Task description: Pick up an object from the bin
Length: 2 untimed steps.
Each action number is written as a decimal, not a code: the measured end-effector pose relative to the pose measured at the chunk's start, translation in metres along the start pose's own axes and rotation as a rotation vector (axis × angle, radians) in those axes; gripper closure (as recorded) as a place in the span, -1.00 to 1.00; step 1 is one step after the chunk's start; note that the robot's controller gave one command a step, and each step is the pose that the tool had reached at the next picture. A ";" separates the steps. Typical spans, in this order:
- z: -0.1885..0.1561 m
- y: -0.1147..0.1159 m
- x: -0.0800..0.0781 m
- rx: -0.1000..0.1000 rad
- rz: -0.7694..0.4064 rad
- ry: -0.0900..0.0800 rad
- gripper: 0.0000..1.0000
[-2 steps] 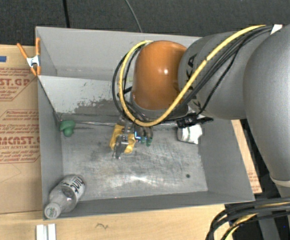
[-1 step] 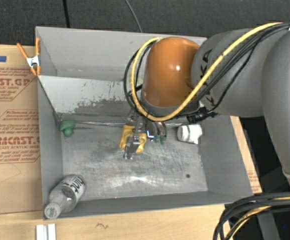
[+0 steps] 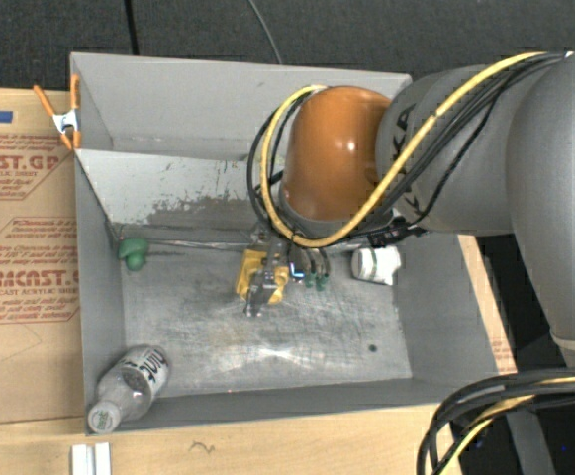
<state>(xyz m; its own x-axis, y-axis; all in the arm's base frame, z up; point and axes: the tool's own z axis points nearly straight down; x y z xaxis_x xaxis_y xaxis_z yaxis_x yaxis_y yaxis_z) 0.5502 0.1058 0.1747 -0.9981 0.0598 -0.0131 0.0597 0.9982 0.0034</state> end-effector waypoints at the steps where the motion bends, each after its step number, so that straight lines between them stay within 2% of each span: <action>1: -0.014 -0.001 0.009 0.005 -0.092 0.026 1.00; 2: -0.018 -0.008 -0.002 -0.001 -0.147 -0.006 1.00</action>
Offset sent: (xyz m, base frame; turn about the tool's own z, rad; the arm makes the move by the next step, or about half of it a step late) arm 0.0039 -0.0292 -0.1047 -0.0681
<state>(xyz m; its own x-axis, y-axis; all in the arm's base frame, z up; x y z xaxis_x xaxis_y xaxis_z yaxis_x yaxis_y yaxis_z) 0.5510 0.0980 0.1927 -0.9960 -0.0874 -0.0197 -0.0874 0.9962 0.0018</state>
